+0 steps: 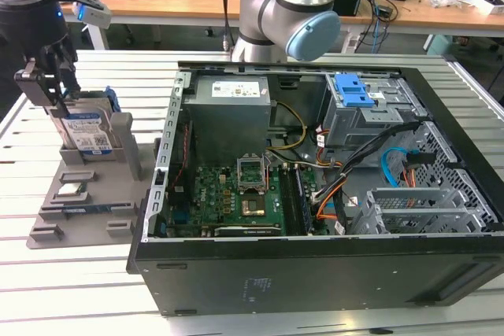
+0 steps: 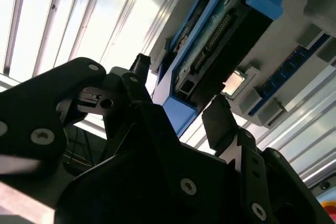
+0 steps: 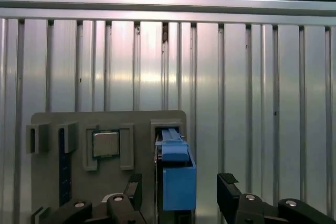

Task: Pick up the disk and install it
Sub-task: 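Pick up the disk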

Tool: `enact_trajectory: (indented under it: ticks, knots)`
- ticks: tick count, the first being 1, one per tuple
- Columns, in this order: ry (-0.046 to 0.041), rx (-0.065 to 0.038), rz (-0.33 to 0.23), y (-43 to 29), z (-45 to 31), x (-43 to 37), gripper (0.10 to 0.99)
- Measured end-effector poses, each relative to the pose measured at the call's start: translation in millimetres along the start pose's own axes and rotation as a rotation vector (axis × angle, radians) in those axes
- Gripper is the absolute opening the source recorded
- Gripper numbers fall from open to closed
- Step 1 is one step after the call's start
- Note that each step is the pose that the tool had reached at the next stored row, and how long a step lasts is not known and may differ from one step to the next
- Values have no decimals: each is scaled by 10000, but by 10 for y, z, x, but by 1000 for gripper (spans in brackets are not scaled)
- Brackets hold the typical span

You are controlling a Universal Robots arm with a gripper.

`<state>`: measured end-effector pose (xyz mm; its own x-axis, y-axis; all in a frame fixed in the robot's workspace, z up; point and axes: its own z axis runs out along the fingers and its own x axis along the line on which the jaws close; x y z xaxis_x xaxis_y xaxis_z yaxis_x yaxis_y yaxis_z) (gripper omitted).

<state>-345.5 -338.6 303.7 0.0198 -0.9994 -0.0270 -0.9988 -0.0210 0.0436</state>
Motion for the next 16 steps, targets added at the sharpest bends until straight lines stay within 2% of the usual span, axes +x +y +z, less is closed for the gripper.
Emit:
enact_trajectory:
  ticks: [1, 3, 10, 11, 12, 16]
  knots:
    - [2, -3, -39, -3, 56, 5, 675]
    - [1, -3, -45, -5, 108, 8, 675]
    - [2, -5, -46, -6, 124, 9, 663]
    - [2, -5, -46, -6, 125, 9, 596]
    - [2, -5, -46, -6, 125, 9, 596]
    - [1, -4, -46, -6, 127, 9, 369]
